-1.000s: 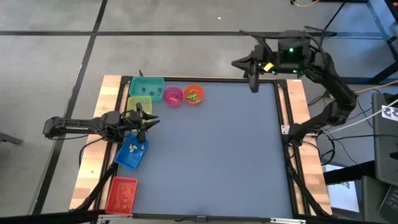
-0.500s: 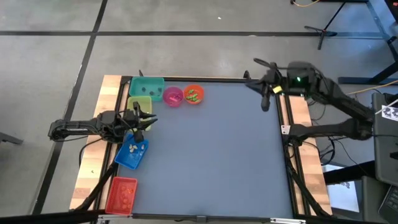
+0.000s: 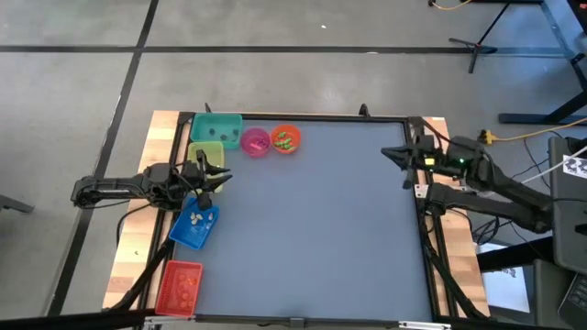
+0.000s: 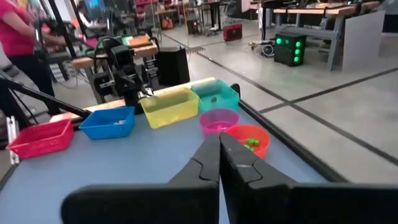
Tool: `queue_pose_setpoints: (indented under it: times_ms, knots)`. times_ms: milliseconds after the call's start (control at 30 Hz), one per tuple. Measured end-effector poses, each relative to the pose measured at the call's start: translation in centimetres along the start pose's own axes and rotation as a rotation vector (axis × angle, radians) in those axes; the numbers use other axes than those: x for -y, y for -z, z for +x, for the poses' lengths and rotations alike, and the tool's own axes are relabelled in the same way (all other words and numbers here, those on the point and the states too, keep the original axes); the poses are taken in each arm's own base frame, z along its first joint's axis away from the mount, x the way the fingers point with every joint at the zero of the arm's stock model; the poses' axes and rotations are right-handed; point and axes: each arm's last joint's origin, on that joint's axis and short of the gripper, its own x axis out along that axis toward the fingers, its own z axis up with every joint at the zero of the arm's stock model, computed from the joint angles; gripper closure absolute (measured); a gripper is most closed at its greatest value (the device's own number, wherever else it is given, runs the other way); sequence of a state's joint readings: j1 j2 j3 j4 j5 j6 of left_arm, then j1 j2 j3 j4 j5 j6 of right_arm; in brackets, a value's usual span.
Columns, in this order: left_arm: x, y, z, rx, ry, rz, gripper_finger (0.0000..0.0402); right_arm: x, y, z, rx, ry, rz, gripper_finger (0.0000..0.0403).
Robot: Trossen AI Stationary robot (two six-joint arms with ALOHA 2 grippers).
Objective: Sort Halloween decoration
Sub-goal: Return to Home Position
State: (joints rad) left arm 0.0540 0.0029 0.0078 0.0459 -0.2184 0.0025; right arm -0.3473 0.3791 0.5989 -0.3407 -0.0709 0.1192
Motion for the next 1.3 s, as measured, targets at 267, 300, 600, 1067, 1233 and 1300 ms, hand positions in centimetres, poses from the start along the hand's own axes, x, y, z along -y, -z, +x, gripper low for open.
queue_pose_setpoints:
  times_ms: [267, 300, 600, 1067, 1233, 1300]
  knots:
    - [0.0, 0.0, 0.0, 0.0, 0.0, -0.023, 0.0316, 0.3, 3.9, -2.3, 0.096, -0.015, 0.053, 0.0402]
    - [0.0, 0.0, 0.0, 0.0, 0.0, -0.024, 0.0316, 0.3, 4.3, -2.6, 0.112, -0.017, 0.052, 0.0402]
    - [0.0, 0.0, 0.0, -0.001, -0.006, -0.027, 0.0316, 0.5, 6.2, -2.4, 0.108, -0.029, 0.078, 0.0402]
    - [0.0, 0.0, 0.0, -0.001, -0.006, -0.027, 0.0316, 1.0, 10.2, 0.5, 0.181, -0.115, 0.127, 0.0402]
    - [0.0, 0.0, 0.0, -0.001, -0.006, -0.026, 0.0316, 1.2, 11.4, 1.1, 0.205, -0.126, 0.159, 0.0402]
    - [0.0, 0.0, 0.0, -0.001, -0.006, -0.026, 0.0316, 1.3, 12.0, 1.4, 0.219, -0.142, 0.169, 0.0402]
